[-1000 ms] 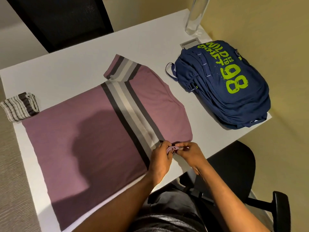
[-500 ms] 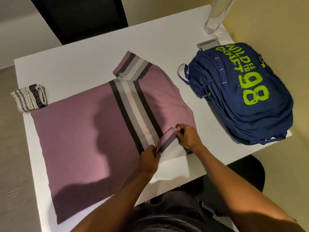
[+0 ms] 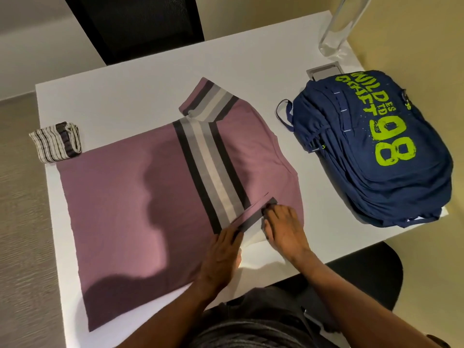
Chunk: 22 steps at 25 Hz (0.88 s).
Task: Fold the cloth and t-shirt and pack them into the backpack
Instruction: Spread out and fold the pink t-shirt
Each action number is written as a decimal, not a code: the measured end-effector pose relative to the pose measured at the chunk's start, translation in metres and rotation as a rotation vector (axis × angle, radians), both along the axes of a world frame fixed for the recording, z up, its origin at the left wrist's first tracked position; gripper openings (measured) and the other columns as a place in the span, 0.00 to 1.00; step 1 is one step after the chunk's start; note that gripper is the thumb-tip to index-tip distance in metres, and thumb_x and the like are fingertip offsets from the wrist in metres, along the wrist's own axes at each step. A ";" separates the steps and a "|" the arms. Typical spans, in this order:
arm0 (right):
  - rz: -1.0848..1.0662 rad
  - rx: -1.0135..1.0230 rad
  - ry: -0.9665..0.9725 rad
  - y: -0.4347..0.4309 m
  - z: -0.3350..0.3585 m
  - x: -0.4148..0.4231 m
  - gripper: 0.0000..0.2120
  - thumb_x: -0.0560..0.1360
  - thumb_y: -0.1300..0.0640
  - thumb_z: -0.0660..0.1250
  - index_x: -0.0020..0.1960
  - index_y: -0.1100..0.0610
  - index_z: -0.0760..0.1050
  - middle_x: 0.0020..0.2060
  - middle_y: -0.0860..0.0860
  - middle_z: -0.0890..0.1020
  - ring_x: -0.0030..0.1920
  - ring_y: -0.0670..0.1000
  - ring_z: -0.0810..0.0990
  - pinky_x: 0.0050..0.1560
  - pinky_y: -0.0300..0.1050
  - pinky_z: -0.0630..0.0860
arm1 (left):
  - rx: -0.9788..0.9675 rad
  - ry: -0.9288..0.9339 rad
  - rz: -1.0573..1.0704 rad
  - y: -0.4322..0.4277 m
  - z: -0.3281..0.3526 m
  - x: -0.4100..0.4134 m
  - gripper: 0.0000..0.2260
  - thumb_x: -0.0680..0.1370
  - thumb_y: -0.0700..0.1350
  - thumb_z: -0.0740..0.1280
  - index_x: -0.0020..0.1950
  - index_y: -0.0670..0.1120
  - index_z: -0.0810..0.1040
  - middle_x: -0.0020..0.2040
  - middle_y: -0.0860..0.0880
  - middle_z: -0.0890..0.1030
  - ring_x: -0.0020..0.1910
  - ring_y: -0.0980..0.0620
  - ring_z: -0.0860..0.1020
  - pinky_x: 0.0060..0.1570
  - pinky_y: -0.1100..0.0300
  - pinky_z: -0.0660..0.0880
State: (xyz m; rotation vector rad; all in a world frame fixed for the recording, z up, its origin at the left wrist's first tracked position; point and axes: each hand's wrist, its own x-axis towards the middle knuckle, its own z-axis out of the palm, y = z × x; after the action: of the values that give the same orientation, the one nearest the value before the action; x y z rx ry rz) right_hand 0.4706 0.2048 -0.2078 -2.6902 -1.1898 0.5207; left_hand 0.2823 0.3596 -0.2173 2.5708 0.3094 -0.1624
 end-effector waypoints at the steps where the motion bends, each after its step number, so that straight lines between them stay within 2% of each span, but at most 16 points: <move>1: 0.039 -0.058 0.023 -0.007 -0.002 -0.007 0.24 0.85 0.40 0.51 0.75 0.49 0.69 0.74 0.49 0.74 0.72 0.52 0.73 0.78 0.53 0.65 | -0.004 0.055 -0.018 0.001 -0.004 -0.005 0.26 0.84 0.48 0.63 0.81 0.48 0.62 0.81 0.47 0.63 0.77 0.48 0.65 0.74 0.51 0.70; 3: 0.091 -0.106 0.042 -0.018 -0.004 -0.015 0.27 0.85 0.39 0.54 0.81 0.49 0.64 0.79 0.48 0.68 0.78 0.53 0.67 0.81 0.54 0.58 | -0.013 0.148 -0.068 0.007 -0.009 -0.018 0.29 0.85 0.49 0.60 0.85 0.49 0.52 0.85 0.47 0.53 0.83 0.46 0.54 0.81 0.46 0.58; 5: 0.125 -0.090 0.020 -0.026 -0.002 -0.018 0.29 0.85 0.39 0.56 0.82 0.50 0.62 0.81 0.49 0.65 0.81 0.53 0.64 0.81 0.54 0.54 | 0.051 0.125 -0.110 0.015 -0.011 -0.034 0.32 0.84 0.48 0.62 0.85 0.49 0.50 0.85 0.47 0.51 0.84 0.47 0.50 0.82 0.45 0.49; 8: 0.192 -0.084 -0.061 -0.037 -0.001 -0.021 0.27 0.84 0.43 0.61 0.80 0.51 0.66 0.80 0.51 0.67 0.79 0.55 0.67 0.81 0.57 0.58 | 0.146 0.145 -0.160 0.033 -0.009 -0.062 0.34 0.79 0.47 0.68 0.83 0.45 0.59 0.82 0.43 0.62 0.81 0.43 0.60 0.81 0.45 0.50; 11: 0.177 -0.047 -0.123 -0.043 0.004 -0.023 0.23 0.78 0.53 0.73 0.72 0.55 0.76 0.71 0.55 0.77 0.69 0.59 0.78 0.74 0.58 0.71 | 0.174 0.171 -0.155 0.055 -0.012 -0.096 0.34 0.73 0.45 0.63 0.80 0.42 0.65 0.78 0.42 0.69 0.77 0.42 0.66 0.79 0.44 0.49; 13: 0.181 -0.027 -0.160 -0.044 0.009 -0.024 0.20 0.76 0.57 0.74 0.67 0.56 0.79 0.65 0.55 0.80 0.62 0.59 0.81 0.69 0.56 0.74 | 0.186 0.194 -0.127 0.068 -0.014 -0.120 0.35 0.71 0.41 0.65 0.80 0.43 0.66 0.76 0.42 0.71 0.75 0.42 0.70 0.77 0.43 0.54; 16: 0.178 -0.062 -0.169 -0.045 0.013 -0.021 0.19 0.76 0.57 0.75 0.67 0.55 0.79 0.62 0.54 0.81 0.61 0.58 0.81 0.71 0.56 0.72 | 0.240 0.185 -0.094 0.083 -0.013 -0.161 0.32 0.71 0.40 0.61 0.77 0.43 0.70 0.73 0.42 0.73 0.71 0.40 0.73 0.71 0.42 0.61; 19: 0.164 -0.123 -0.168 -0.045 0.016 -0.015 0.23 0.74 0.55 0.78 0.67 0.54 0.78 0.63 0.54 0.81 0.62 0.58 0.80 0.73 0.56 0.70 | 0.314 0.172 -0.048 0.097 -0.007 -0.199 0.28 0.71 0.39 0.59 0.71 0.40 0.78 0.65 0.40 0.79 0.60 0.36 0.81 0.63 0.39 0.67; 22: 0.157 -0.131 -0.193 -0.042 0.023 -0.009 0.28 0.67 0.56 0.84 0.65 0.55 0.79 0.61 0.55 0.82 0.59 0.60 0.82 0.69 0.58 0.73 | 0.341 0.084 0.061 0.111 -0.002 -0.231 0.22 0.71 0.32 0.62 0.63 0.38 0.82 0.57 0.38 0.80 0.48 0.35 0.79 0.53 0.41 0.74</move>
State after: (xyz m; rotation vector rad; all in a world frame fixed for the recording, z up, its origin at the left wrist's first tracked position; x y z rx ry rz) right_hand 0.4617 0.1625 -0.1852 -2.8261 -1.4752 0.3775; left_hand 0.0510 0.4710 -0.2198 2.8918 0.4823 -0.2115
